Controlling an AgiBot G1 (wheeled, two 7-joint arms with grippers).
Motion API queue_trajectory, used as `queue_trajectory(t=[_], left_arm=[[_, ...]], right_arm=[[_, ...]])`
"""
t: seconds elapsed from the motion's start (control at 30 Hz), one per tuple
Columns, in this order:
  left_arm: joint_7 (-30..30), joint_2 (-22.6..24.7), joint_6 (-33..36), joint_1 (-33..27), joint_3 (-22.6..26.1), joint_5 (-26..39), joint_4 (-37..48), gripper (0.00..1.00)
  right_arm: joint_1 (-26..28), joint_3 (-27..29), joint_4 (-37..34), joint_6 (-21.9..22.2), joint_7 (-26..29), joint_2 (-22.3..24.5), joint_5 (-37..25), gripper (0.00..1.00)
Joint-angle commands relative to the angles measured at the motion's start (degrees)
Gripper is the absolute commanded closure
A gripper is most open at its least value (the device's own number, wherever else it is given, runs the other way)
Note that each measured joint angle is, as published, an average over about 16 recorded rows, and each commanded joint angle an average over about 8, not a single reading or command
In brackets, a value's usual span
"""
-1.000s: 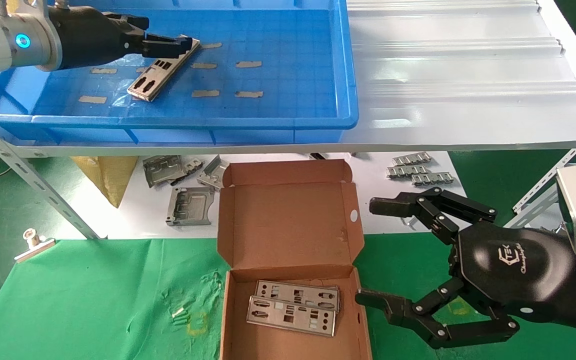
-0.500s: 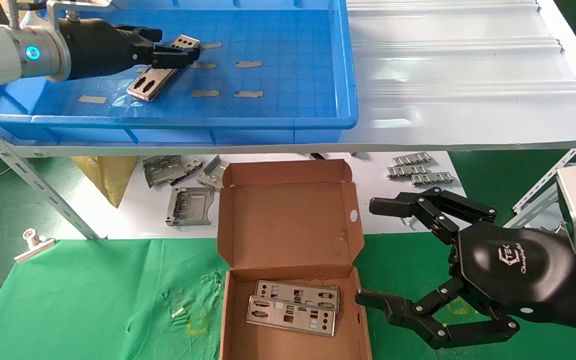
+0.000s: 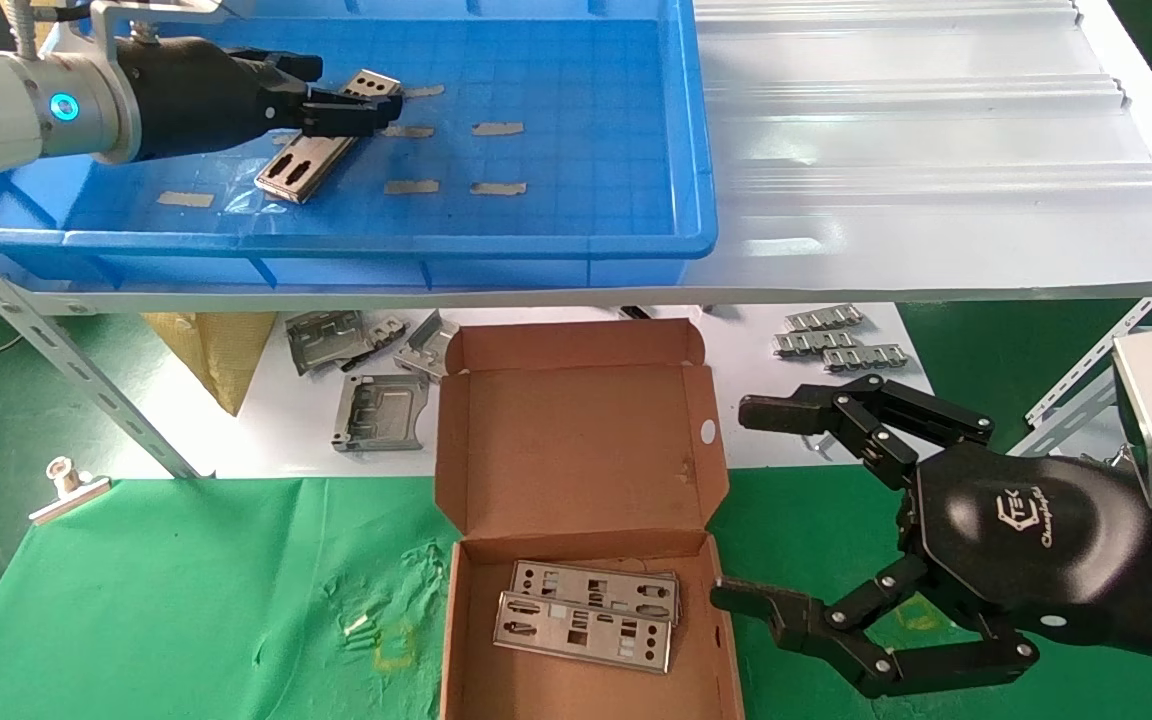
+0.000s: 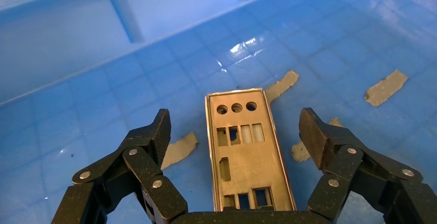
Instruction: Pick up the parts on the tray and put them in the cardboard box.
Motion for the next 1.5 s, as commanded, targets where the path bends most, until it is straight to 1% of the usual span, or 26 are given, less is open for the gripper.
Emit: queue_trajectory(t=[0.03, 0.83, 1.43, 1.47, 1.5], left_arm=[[-0.1, -0.1, 0.3, 0.0, -0.1, -0.2, 0.1, 1.0], [-0.8, -0.6, 2.1, -0.6, 0.5, 0.7, 0.4, 1.0], [0.7, -1.1, 3.8, -1.3, 0.0, 0.0, -0.5, 1.0], [0.8, -1.2, 3.8, -1.3, 0.0, -0.1, -0.5, 0.98], [0.8, -1.1, 3.7, -1.2, -0.1, -0.1, -0.4, 0.93]], right_arm=[[0.0, 0.0, 0.0, 0.0, 0.0, 0.0, 0.0, 0.0], [0.0, 0.0, 0.0, 0.0, 0.0, 0.0, 0.0, 0.0], [0.0, 0.0, 0.0, 0.0, 0.0, 0.0, 0.0, 0.0], [0.0, 0.0, 0.0, 0.0, 0.0, 0.0, 0.0, 0.0], [0.0, 0.0, 0.0, 0.0, 0.0, 0.0, 0.0, 0.0]])
